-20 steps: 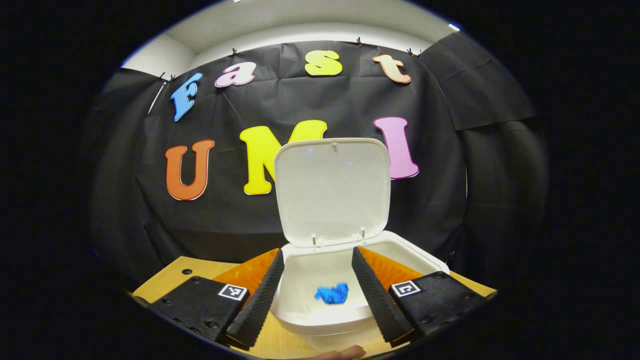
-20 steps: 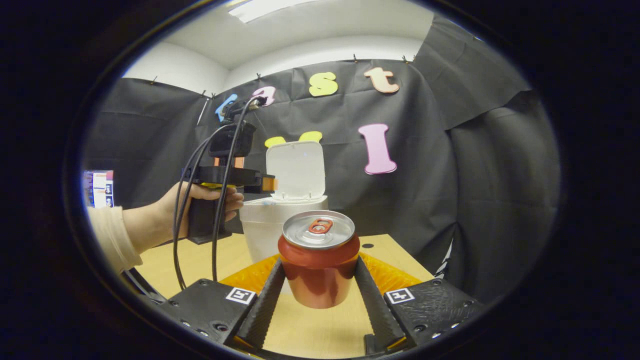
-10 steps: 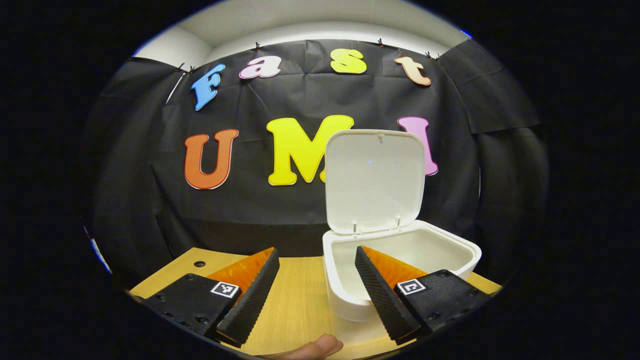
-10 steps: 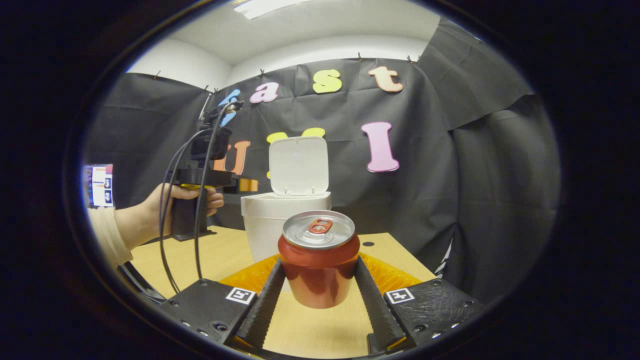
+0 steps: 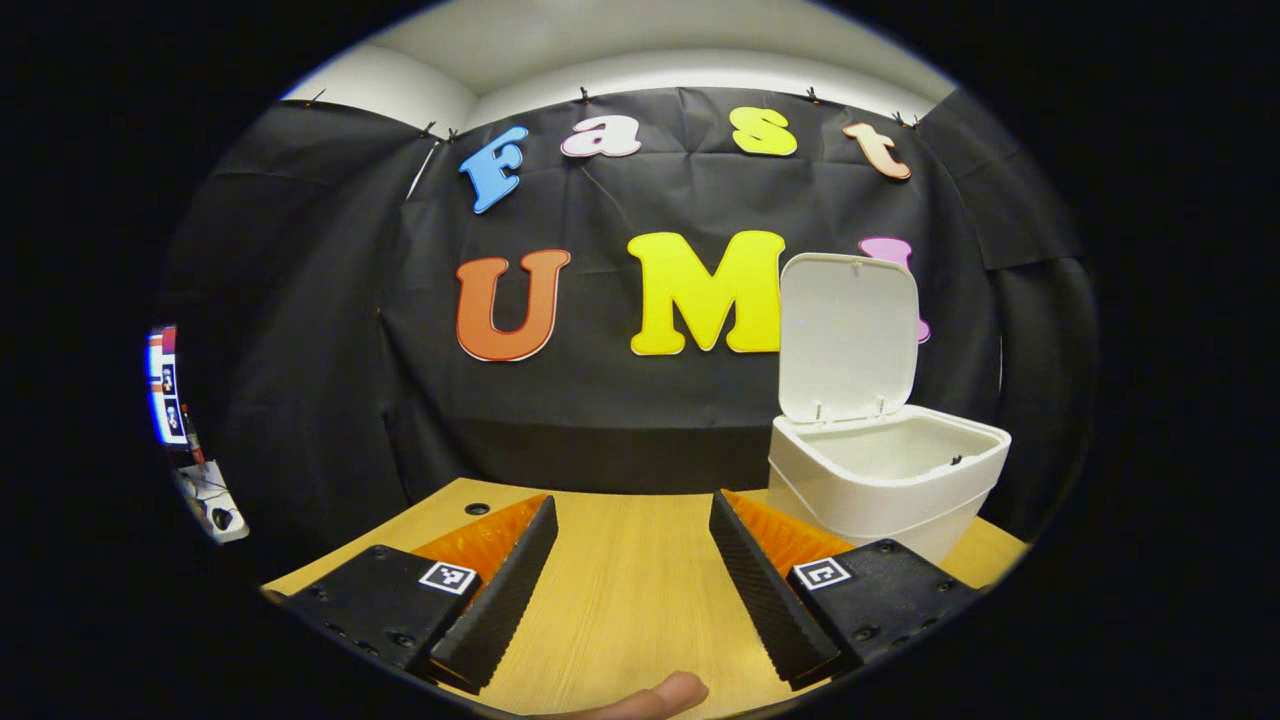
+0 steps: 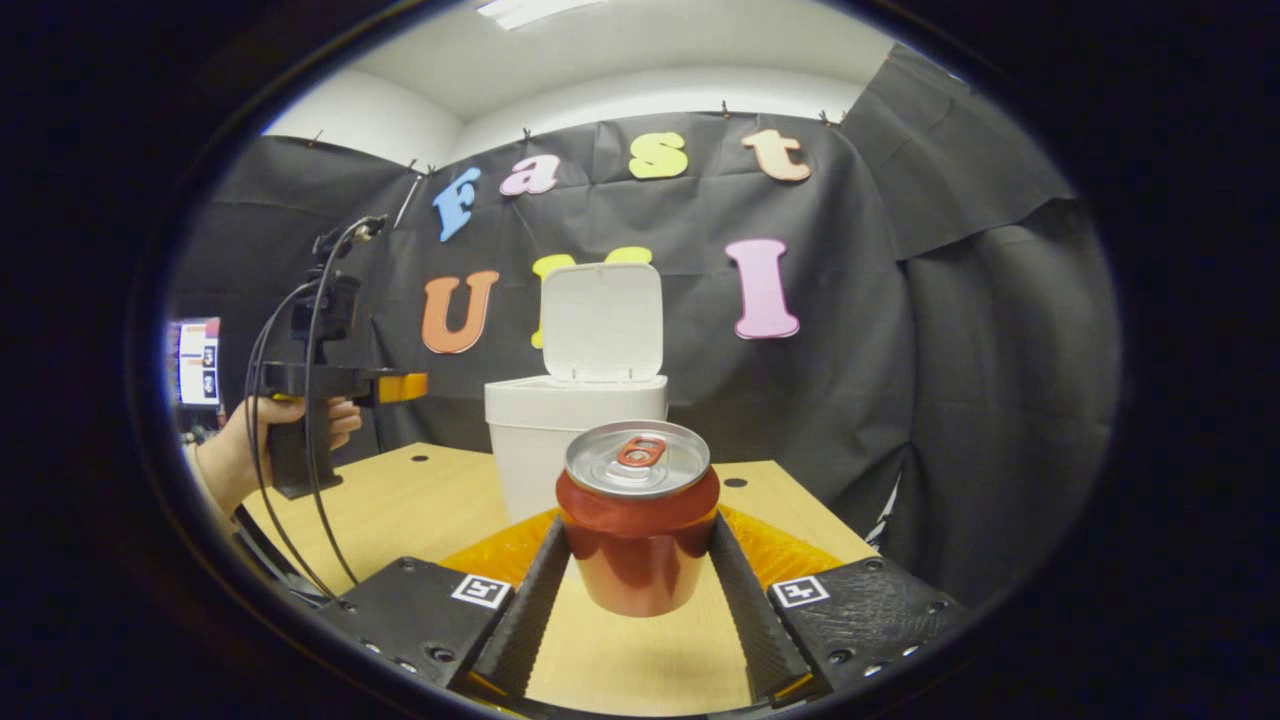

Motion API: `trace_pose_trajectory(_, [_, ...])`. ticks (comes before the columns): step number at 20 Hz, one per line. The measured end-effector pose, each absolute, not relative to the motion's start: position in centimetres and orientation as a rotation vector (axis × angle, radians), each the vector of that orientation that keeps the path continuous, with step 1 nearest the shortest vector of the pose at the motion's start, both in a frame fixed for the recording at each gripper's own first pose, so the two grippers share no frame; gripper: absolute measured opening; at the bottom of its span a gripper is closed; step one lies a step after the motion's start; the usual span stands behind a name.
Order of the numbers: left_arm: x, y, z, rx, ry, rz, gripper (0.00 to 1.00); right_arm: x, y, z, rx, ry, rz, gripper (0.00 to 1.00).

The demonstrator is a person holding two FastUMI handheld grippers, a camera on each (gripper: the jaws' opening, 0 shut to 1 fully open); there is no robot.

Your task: Press the lid of the desktop garbage bin to open it, pick up the crumpled paper on the desktop and throw it into the bin, then pick up the pop can on the desktop and drop it into the bin, and finally close the garbage bin lid.

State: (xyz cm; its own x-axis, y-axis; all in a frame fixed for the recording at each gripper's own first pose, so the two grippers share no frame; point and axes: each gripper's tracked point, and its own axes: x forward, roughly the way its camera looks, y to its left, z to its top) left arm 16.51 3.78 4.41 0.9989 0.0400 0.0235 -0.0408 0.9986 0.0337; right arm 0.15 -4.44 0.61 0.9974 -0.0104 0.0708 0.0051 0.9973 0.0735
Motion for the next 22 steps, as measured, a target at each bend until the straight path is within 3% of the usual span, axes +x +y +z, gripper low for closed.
trace_pose_trajectory(7, [11.3, 3.8, 1.3, 0.019, -0.022, 0.031, 0.99, -1.1, -1.4, 4.1, 0.022, -0.124, 0.01, 0.79])
trace_pose_trajectory(12, [8.3, 3.5, -0.9, -0.01, -0.01, 0.013, 0.99, -1.2, 1.1, 5.7, 0.075, -0.07, 0.07, 0.8])
trace_pose_trajectory(22, [7.4, 4.4, -4.9, 0.002, 0.067, 0.029, 0.99, 1.2, 5.1, 12.2, 0.0, -0.086, 0.066, 0.79])
